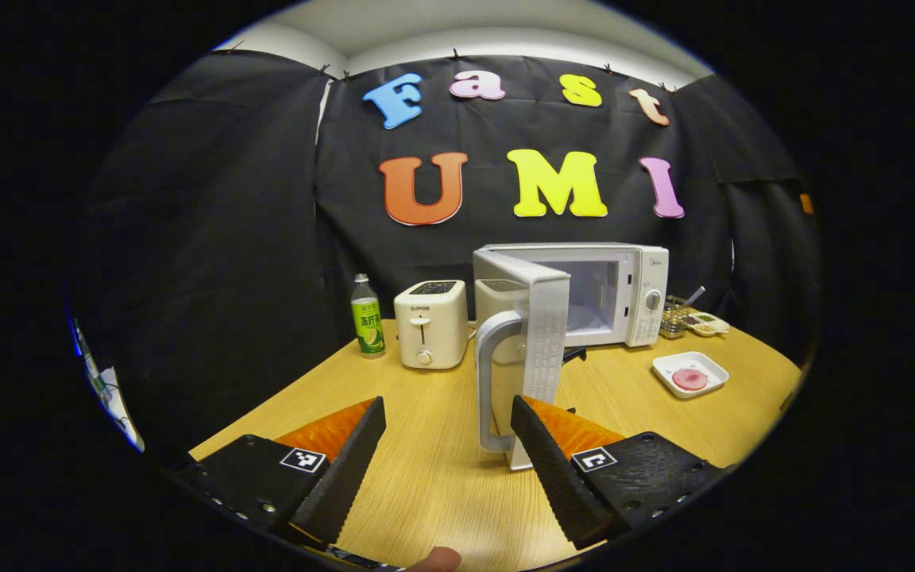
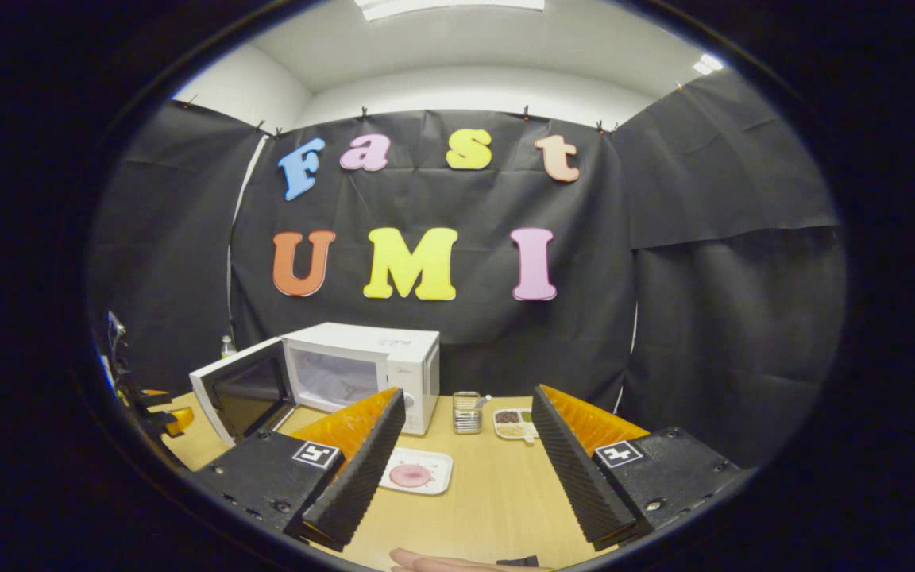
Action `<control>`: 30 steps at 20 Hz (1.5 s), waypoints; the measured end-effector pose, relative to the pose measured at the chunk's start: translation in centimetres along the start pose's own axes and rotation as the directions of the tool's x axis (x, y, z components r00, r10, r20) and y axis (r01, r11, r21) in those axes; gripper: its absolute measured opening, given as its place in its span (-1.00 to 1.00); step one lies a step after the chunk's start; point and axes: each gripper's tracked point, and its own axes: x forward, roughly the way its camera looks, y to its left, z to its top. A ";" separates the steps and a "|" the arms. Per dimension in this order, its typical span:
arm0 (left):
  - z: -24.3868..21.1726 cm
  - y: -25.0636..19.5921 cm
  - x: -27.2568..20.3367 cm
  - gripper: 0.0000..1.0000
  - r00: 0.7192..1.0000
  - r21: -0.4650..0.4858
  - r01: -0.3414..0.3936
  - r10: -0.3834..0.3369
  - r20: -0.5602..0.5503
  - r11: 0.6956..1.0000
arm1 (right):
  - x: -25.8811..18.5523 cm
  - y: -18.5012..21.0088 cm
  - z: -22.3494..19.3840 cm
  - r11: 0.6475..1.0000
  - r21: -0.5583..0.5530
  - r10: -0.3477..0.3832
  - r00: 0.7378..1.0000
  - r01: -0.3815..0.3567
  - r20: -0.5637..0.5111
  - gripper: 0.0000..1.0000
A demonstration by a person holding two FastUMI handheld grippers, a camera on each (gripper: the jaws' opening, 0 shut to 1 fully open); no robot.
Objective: Open the microwave oven with the left hand, put the food in, and close the microwave oven.
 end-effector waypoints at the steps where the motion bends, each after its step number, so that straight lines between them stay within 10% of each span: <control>1: 1.2 -0.1 -0.7 0.93 1.000 -0.014 -0.001 0.002 0.017 1.000 | 1.3 0.0 -0.6 1.000 0.003 0.005 1.000 -0.005 -0.027 1.00; 8: 8.5 -0.7 -4.5 0.92 0.993 -0.056 -0.029 0.035 0.113 0.998 | 11.4 -0.2 -8.9 0.997 -0.001 0.074 0.932 -0.080 -0.354 1.00; 15: 15.0 -2.8 -5.5 0.92 0.979 -0.092 -0.017 0.035 0.200 0.996 | 18.4 0.3 -18.7 0.983 0.103 0.182 0.711 -0.153 -0.679 1.00; 20: 18.4 -5.5 -5.9 0.91 0.966 -0.054 -0.006 0.020 0.256 0.999 | 20.4 1.9 -25.1 0.953 0.253 0.302 0.496 -0.165 -0.814 0.60; 21: 18.6 -6.2 -5.9 0.92 0.966 -0.041 -0.006 0.016 0.258 0.999 | 20.6 2.4 -25.7 0.944 0.285 0.330 0.461 -0.167 -0.824 0.77; 30: 19.1 -8.8 -6.4 0.91 0.965 -0.025 0.002 0.005 0.263 1.000 | 21.7 4.8 -30.8 0.885 0.450 0.465 0.222 -0.116 -0.857 -0.22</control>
